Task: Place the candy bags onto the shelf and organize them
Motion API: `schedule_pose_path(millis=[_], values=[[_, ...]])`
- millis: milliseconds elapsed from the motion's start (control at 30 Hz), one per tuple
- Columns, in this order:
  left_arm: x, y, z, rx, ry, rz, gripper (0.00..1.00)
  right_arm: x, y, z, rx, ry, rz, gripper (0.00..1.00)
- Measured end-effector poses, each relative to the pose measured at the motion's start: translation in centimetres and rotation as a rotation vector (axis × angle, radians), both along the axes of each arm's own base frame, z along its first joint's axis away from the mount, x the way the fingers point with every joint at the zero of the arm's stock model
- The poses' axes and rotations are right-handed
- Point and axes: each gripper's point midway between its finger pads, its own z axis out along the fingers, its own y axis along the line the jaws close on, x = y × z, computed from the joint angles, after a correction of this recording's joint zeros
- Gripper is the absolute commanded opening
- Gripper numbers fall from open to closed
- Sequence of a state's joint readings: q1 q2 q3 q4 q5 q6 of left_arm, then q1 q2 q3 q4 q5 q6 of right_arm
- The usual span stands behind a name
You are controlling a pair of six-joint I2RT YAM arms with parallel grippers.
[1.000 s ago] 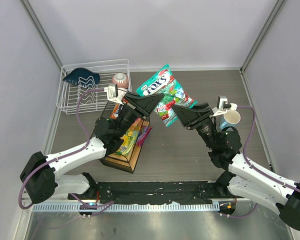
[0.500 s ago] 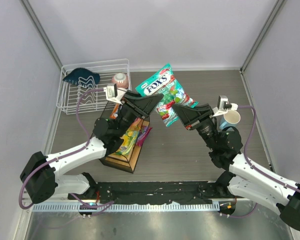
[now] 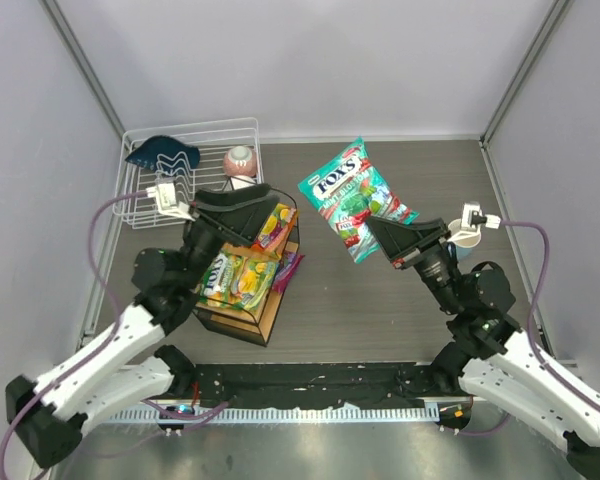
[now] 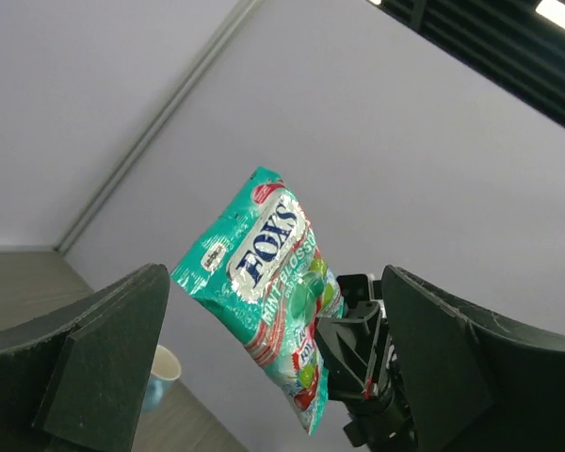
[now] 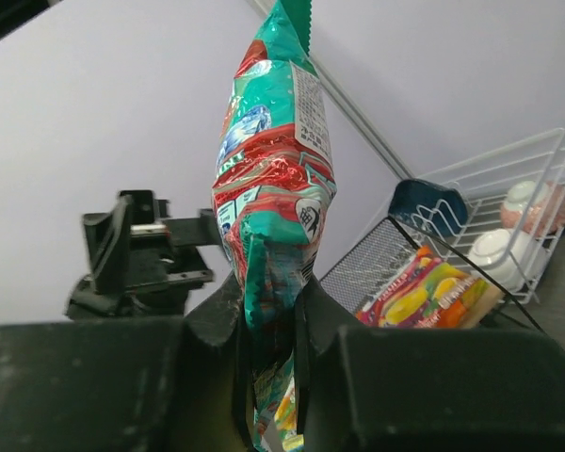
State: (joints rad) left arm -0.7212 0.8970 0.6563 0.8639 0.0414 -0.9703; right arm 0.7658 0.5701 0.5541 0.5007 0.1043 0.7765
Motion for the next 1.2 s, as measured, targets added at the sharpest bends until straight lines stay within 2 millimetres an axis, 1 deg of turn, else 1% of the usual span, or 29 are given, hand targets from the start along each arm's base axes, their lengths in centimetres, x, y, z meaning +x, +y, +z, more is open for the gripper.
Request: schedule_pose_path(millis=[100,133,167,233,300,333,400,467,567,633,667,700,767,867,967,1000,1067,1200], values=[[-1.4,2.0,1.5,0.118,-0.019,0.077,1.00,-0.2,-0.8,-0.6,-0.059,0.058,-0.027,0.01],[-2.1,2.9,2.4,0.157,-0.041,0.105,1.00,-0.3,-1.1,-1.0,-0.080,0.083,-0.036,0.01],[-3.0,3.8,3.3,0.190,-0.066,0.133,1.00,-0.3,-1.3,-1.6,-0.104,0.111,-0.042,0.01],[-4.6,5.7,4.4,0.254,-0.102,0.180,1.00,-0.4,-1.7,-2.9,-0.147,0.160,-0.050,0.01],[-6.2,7.6,5.1,0.302,-0.136,0.226,1.00,-0.3,-1.4,-4.7,-0.195,0.215,-0.044,0.01],[-6.9,8.5,5.4,0.320,-0.151,0.248,1.00,-0.3,-1.1,-6.0,-0.226,0.249,-0.032,0.01],[-8.2,10.4,5.5,0.360,-0.173,0.295,1.00,-0.3,-0.3,-8.9,-0.272,0.314,-0.001,0.01],[-8.8,11.3,5.1,0.394,-0.172,0.321,1.00,-0.4,0.4,-12.2,-0.317,0.382,0.035,0.01],[-8.6,11.8,3.3,0.463,-0.140,0.338,0.99,-0.8,0.8,-17.0,-0.381,0.485,0.068,0.01],[-8.2,11.7,1.9,0.515,-0.110,0.340,1.00,-1.2,0.7,-19.2,-0.402,0.536,0.076,0.01],[-8.1,11.6,1.2,0.536,-0.094,0.337,1.00,-1.3,0.7,-19.8,-0.408,0.551,0.080,0.01],[-7.9,11.6,0.6,0.553,-0.082,0.335,1.00,-1.5,0.6,-20.4,-0.400,0.564,0.085,0.01],[-7.8,11.5,-0.2,0.577,-0.064,0.333,1.00,-1.8,0.7,-20.8,-0.375,0.573,0.099,0.01],[-7.7,11.5,-0.8,0.595,-0.050,0.331,1.00,-2.2,1.2,-21.6,-0.318,0.584,0.140,0.01],[-7.7,11.5,-1.0,0.601,-0.047,0.331,1.00,-2.5,1.9,-22.8,-0.275,0.606,0.180,0.01],[-7.7,11.5,-1.1,0.602,-0.047,0.331,0.99,-2.6,2.1,-23.5,-0.273,0.625,0.191,0.01],[-7.7,11.6,-1.1,0.606,-0.047,0.331,1.00,-2.7,2.6,-24.1,-0.272,0.647,0.207,0.01],[-7.7,11.8,-1.3,0.613,-0.047,0.338,0.99,-3.0,3.9,-24.4,-0.269,0.660,0.250,0.01]])
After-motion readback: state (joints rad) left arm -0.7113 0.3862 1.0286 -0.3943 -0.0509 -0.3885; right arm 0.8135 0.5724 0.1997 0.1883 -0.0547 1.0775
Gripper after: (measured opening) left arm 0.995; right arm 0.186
